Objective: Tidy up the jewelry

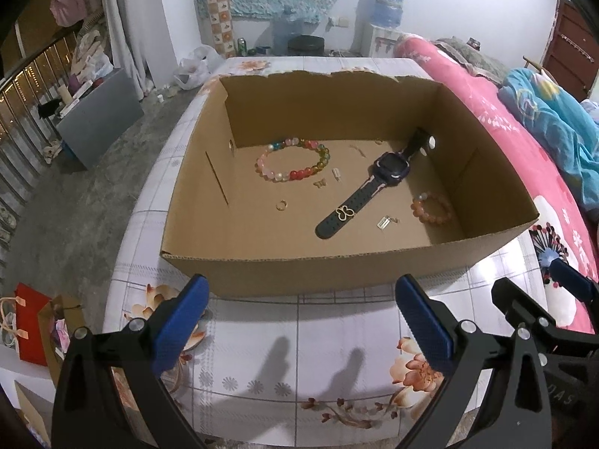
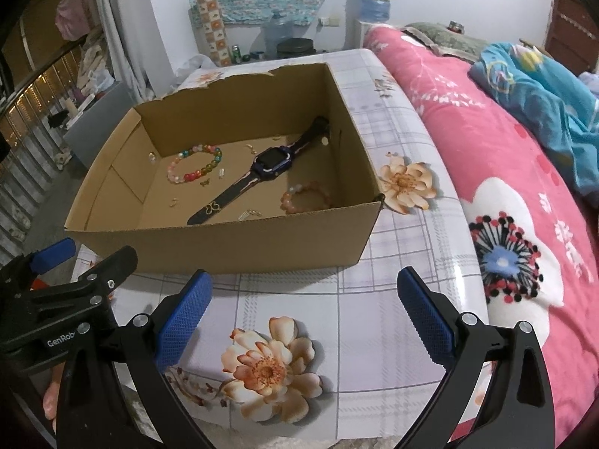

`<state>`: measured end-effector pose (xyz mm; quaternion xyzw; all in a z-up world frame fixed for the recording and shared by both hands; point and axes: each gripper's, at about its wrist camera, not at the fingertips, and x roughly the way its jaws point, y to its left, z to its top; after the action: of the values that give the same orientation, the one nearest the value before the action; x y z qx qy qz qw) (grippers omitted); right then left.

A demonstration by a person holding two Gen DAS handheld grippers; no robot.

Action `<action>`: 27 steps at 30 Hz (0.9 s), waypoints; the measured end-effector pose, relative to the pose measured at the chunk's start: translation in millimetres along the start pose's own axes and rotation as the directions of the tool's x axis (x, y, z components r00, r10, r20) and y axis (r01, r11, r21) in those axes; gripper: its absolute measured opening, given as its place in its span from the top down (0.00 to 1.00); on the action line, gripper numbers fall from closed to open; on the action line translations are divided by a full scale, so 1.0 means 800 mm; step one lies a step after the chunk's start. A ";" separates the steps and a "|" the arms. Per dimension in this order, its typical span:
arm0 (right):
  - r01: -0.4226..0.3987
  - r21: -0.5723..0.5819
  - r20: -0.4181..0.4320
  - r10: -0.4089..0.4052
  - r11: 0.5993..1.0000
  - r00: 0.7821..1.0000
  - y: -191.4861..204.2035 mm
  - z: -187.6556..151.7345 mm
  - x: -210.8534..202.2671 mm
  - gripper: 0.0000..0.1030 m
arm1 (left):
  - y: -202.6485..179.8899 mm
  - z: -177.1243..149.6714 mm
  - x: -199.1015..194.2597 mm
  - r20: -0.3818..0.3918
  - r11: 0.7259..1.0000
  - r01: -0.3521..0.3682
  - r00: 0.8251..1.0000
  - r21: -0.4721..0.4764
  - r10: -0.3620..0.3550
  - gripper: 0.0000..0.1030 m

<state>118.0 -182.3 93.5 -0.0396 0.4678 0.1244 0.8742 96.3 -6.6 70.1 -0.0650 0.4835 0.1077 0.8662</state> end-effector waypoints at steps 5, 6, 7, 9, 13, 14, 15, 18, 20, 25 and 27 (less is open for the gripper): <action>0.008 0.002 -0.001 -0.008 1.000 1.000 0.001 0.000 -0.002 0.08 | -0.001 -0.001 -0.001 -0.007 1.000 0.004 1.000 0.003 -0.004 0.05; 0.008 0.003 0.000 -0.008 1.000 1.000 0.001 0.000 -0.002 0.08 | -0.001 -0.001 -0.001 -0.007 1.000 0.005 1.000 0.003 -0.005 0.05; 0.009 0.002 0.001 -0.009 1.000 1.000 0.001 0.000 -0.003 0.08 | -0.001 -0.001 -0.001 -0.007 1.000 0.005 1.000 0.002 -0.005 0.05; 0.011 0.001 0.003 -0.011 1.000 1.000 0.001 0.001 -0.003 0.08 | -0.001 -0.001 -0.001 -0.006 1.000 0.005 1.000 0.001 -0.005 0.05; 0.011 0.000 0.004 -0.011 1.000 1.000 0.000 0.000 -0.004 0.08 | -0.001 -0.001 -0.002 -0.005 1.000 0.006 1.000 -0.002 -0.006 0.05; 0.011 0.000 0.003 -0.011 1.000 1.000 0.000 0.001 -0.004 0.08 | 0.000 -0.001 -0.002 -0.005 1.000 0.005 1.000 0.000 -0.005 0.05; 0.011 0.001 0.003 -0.011 1.000 1.000 0.000 0.001 -0.004 0.08 | -0.001 -0.001 -0.002 -0.006 1.000 0.005 1.000 0.001 -0.005 0.05; 0.010 0.001 0.004 -0.010 1.000 1.000 0.000 0.001 -0.004 0.08 | -0.001 -0.001 -0.002 -0.006 1.000 0.005 1.000 0.000 -0.005 0.05; 0.010 0.001 0.004 -0.010 1.000 1.000 0.000 0.000 -0.004 0.08 | -0.001 -0.001 -0.002 -0.006 1.000 0.006 1.000 0.000 -0.006 0.05; 0.009 0.000 0.004 -0.009 1.000 1.000 0.000 0.000 -0.003 0.08 | -0.001 -0.001 -0.002 -0.007 1.000 0.006 1.000 0.000 -0.006 0.05; 0.010 0.000 0.003 -0.010 1.000 1.000 0.000 0.000 -0.003 0.08 | 0.000 -0.001 -0.002 -0.006 1.000 0.006 1.000 0.000 -0.006 0.05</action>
<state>116.9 -183.0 95.8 -0.0417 0.4665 0.1200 0.8754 94.9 -7.3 71.3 -0.0669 0.4858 0.1048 0.8652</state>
